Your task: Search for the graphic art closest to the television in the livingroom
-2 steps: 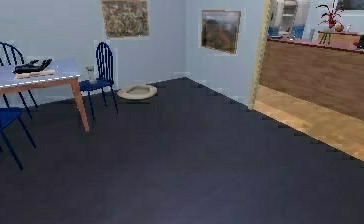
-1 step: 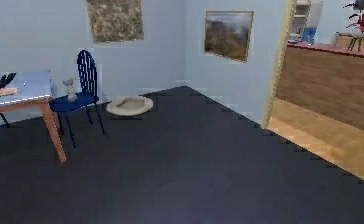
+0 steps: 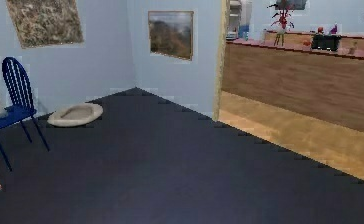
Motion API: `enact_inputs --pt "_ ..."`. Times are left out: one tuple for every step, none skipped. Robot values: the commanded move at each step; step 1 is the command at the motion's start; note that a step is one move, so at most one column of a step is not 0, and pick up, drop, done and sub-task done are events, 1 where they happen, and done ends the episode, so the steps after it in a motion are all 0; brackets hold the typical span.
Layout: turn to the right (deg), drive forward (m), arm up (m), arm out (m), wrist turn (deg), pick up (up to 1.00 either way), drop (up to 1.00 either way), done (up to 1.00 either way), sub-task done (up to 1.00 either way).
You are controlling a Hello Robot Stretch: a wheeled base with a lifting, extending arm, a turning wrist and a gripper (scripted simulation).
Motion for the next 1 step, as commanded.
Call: enact_inputs --pt "3.0 0.0 0.0 0.0 0.0 0.0 0.0 0.0 0.0"
